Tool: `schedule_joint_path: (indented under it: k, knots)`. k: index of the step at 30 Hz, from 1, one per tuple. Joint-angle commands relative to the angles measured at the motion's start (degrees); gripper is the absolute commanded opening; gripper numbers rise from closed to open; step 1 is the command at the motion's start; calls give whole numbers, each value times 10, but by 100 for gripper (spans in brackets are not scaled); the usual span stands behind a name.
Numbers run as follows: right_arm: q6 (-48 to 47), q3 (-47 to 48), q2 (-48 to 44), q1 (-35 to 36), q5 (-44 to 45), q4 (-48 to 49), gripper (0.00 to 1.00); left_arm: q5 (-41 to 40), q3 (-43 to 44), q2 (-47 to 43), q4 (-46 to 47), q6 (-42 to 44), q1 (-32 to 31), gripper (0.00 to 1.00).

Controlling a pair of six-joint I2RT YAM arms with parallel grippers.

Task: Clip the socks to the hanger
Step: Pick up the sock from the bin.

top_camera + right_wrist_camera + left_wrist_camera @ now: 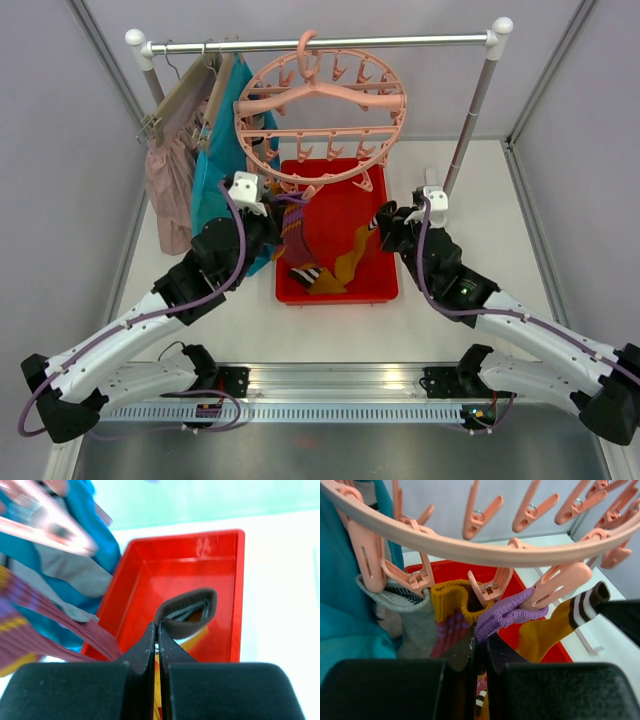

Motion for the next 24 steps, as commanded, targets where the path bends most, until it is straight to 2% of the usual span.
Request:
schedule_joint_path:
  k: [1, 7, 10, 15, 18, 24]
  knots:
    - [-48, 42, -36, 2, -31, -61, 0, 42, -14, -26, 40, -33, 0, 12]
    - [-110, 116, -50, 2, -117, -154, 0, 109, -38, -54, 45, -39, 0, 25]
    - [-133, 154, -52, 2, -153, -198, 0, 157, -51, -69, 47, -36, 0, 28]
    - [-156, 200, -71, 2, -194, -244, 0, 293, -68, -91, 79, -22, 0, 34]
    - [-169, 232, -81, 2, -228, -278, 0, 370, -61, -85, 99, -14, 0, 37]
    - [-195, 296, -100, 2, -346, -333, 0, 428, -24, -28, 119, -6, 0, 42]
